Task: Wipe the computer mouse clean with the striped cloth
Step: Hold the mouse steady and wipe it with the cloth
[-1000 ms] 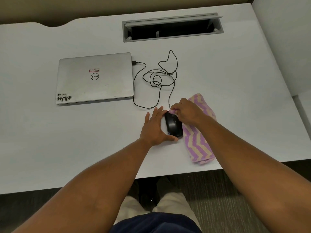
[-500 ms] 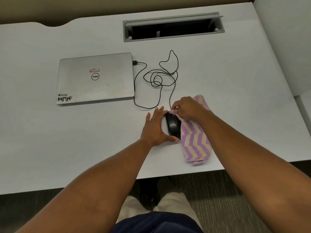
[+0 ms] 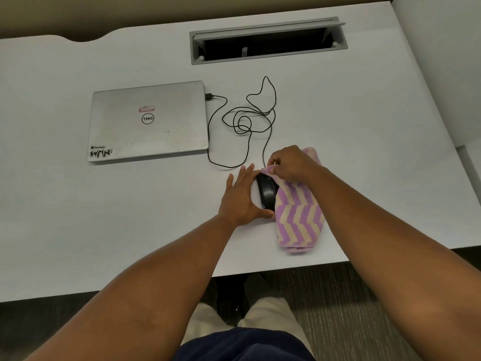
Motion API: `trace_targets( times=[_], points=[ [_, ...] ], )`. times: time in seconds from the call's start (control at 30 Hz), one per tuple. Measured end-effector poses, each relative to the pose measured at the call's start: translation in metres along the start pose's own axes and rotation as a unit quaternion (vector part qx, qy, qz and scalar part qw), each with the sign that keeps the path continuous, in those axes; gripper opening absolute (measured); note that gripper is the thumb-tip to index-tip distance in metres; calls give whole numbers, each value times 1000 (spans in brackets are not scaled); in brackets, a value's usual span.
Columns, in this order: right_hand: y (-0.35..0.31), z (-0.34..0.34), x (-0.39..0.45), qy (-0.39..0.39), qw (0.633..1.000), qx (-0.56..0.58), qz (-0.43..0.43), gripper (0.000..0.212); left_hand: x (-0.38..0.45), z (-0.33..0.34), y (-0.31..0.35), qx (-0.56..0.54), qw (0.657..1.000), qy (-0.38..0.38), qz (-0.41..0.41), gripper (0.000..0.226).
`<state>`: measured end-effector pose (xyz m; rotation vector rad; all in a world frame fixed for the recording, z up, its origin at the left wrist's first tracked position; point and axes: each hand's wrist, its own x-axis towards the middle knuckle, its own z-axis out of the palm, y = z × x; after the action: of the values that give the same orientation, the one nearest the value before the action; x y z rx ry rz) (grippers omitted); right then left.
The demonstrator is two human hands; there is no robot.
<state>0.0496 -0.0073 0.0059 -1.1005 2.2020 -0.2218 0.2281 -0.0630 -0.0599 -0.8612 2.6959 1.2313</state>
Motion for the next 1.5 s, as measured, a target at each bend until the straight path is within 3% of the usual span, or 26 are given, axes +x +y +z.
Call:
trace_targets(
  times=[0.23, 0.43, 0.63, 0.83, 0.9, 1.07, 1.3, 1.4, 1.5],
  points=[
    [-7, -9, -7, -101, 994, -21, -41, 23, 1, -1, 1, 1, 1000, -6, -2, 120],
    [-22, 1, -4, -16, 997, -74, -32, 30, 1, 0, 1, 3, 1000, 0, -6, 121],
    [-31, -4, -5, -118, 982, -131, -66, 36, 2, -2, 2, -2, 1000, -7, 1, 120],
    [-28, 1, 0, -18, 985, -167, -40, 30, 1, -2, 4, 1, 1000, -6, -13, 121],
    [-30, 5, 0, -21, 983, -175, -45, 34, 1, -1, 3, -1, 1000, -2, -13, 122],
    [-32, -4, 0, -112, 979, -152, -78, 35, 2, 0, 1, 12, 1000, -5, -6, 125],
    [-11, 1, 5, -10, 993, -117, -26, 33, 2, 0, 1, 4, 1000, -3, -15, 120],
    [-11, 3, 6, -54, 996, -56, -51, 28, 2, -1, 2, 3, 1000, -5, -11, 120],
    [-12, -3, 5, -107, 988, -76, -81, 28, 2, -2, 2, 3, 1000, -7, -9, 118]
  ],
)
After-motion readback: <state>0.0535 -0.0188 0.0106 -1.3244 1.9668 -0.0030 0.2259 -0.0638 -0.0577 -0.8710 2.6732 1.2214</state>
